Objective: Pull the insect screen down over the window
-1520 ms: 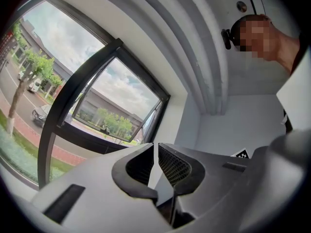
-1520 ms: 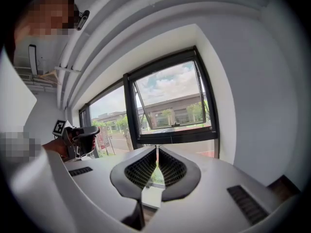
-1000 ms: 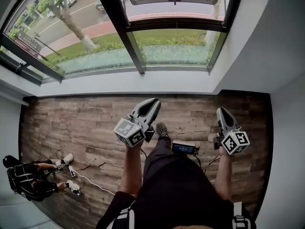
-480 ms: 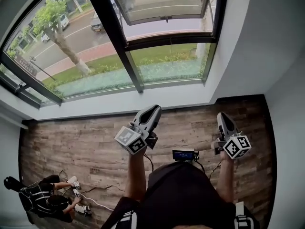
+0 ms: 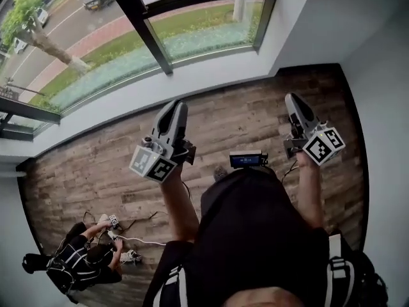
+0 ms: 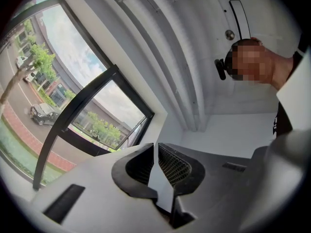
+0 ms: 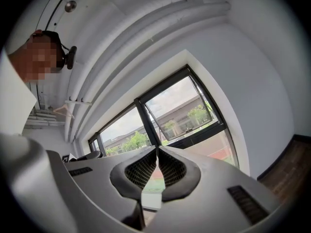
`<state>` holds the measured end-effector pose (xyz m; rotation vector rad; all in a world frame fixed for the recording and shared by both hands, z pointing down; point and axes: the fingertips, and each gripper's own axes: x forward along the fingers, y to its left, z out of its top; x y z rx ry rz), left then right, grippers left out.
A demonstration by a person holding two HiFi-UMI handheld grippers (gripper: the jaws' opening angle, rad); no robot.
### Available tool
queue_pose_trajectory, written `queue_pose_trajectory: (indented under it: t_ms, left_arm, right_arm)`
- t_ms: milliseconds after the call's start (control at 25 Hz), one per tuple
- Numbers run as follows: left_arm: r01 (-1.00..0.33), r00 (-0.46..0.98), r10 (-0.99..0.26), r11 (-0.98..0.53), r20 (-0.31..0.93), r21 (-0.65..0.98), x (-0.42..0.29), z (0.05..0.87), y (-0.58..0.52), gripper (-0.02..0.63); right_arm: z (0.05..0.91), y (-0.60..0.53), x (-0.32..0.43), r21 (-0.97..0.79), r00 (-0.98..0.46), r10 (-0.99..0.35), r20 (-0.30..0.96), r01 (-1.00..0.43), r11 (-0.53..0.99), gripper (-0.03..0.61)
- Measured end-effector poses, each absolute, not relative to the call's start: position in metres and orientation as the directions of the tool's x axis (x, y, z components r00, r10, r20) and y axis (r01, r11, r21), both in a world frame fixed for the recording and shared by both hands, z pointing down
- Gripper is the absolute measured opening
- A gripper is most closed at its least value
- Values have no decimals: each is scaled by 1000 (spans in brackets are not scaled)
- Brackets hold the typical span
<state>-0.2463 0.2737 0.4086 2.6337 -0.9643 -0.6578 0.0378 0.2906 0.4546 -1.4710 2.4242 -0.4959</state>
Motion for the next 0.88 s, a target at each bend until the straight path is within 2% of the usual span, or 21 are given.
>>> queue_pose_trajectory:
  t_ms: [200,520,880]
  left_arm:
    - [-495,691,-645,-752,-327,435,-250,431,282,32]
    - [-505,682,-653,-746,-329,434,-254,423,290,32]
    - [-485,733,-608,-781,-304,393,-174,407,309,32]
  right_arm:
    - [459,311,33,-403,-422,-906,-6,-828,389,20]
    - [459,319,26,-392,-445,-895,5,-825,408,20]
    - [465,353,106,-434,-403,-915,-19,-821,371,20]
